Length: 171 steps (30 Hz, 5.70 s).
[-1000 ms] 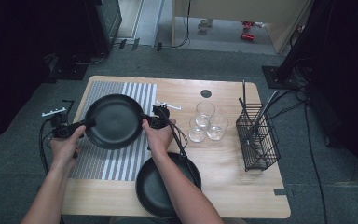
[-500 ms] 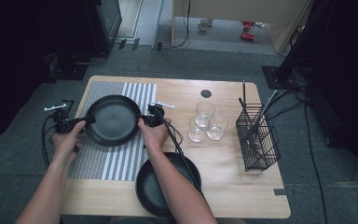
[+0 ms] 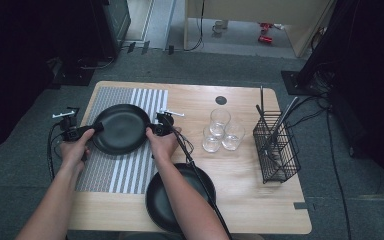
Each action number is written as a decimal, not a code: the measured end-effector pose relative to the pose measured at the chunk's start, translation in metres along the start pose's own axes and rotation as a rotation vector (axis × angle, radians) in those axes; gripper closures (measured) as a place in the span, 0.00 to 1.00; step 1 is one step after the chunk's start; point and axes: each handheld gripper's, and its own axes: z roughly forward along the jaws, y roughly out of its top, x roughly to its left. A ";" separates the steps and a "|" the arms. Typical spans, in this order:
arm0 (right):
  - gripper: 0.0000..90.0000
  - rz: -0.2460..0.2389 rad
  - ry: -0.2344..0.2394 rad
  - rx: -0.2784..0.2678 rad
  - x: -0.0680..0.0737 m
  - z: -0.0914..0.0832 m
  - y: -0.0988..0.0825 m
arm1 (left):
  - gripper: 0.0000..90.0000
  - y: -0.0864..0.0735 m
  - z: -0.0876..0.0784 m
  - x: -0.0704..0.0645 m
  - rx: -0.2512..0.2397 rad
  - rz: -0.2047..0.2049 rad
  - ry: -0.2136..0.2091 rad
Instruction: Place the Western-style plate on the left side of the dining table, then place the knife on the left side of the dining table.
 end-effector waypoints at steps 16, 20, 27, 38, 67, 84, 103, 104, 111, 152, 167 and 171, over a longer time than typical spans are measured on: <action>0.92 -0.024 0.013 0.002 0.000 0.007 0.000 | 0.81 0.001 0.000 0.006 -0.011 -0.051 0.003; 0.91 -0.032 0.020 0.003 -0.001 0.008 0.000 | 0.82 0.001 0.000 0.007 -0.009 -0.058 -0.002; 0.90 -0.084 0.044 0.006 -0.005 0.010 0.002 | 0.82 0.000 -0.001 0.007 -0.013 -0.053 0.001; 0.83 -0.208 0.047 -0.047 -0.008 -0.009 0.015 | 0.80 -0.001 -0.001 0.005 -0.020 -0.018 0.015; 0.14 -0.551 0.030 -0.178 0.004 -0.121 0.021 | 0.26 -0.005 -0.008 -0.009 -0.017 0.110 0.038; 0.00 -0.573 0.048 -0.206 -0.020 -0.181 0.009 | 0.15 -0.019 -0.033 -0.036 -0.063 0.179 0.096; 0.00 -0.636 -0.004 -0.181 -0.051 -0.216 -0.016 | 0.15 -0.060 -0.062 -0.091 -0.082 0.310 0.039; 0.00 -0.634 -0.004 -0.183 -0.053 -0.218 -0.017 | 0.15 -0.064 -0.063 -0.094 -0.077 0.326 0.042; 0.00 -0.646 -0.018 -0.186 -0.060 -0.232 -0.025 | 0.15 -0.084 -0.070 -0.115 -0.089 0.362 0.013; 0.00 -0.543 -0.125 -0.205 -0.145 -0.307 -0.106 | 0.15 -0.189 -0.067 -0.143 0.119 0.633 0.139; 0.07 -0.494 -0.162 -0.248 -0.157 -0.361 -0.092 | 0.15 -0.192 -0.067 -0.144 0.111 0.654 0.145; 0.08 -0.480 -0.170 -0.286 -0.159 -0.373 -0.086 | 0.15 -0.192 -0.067 -0.144 0.111 0.654 0.145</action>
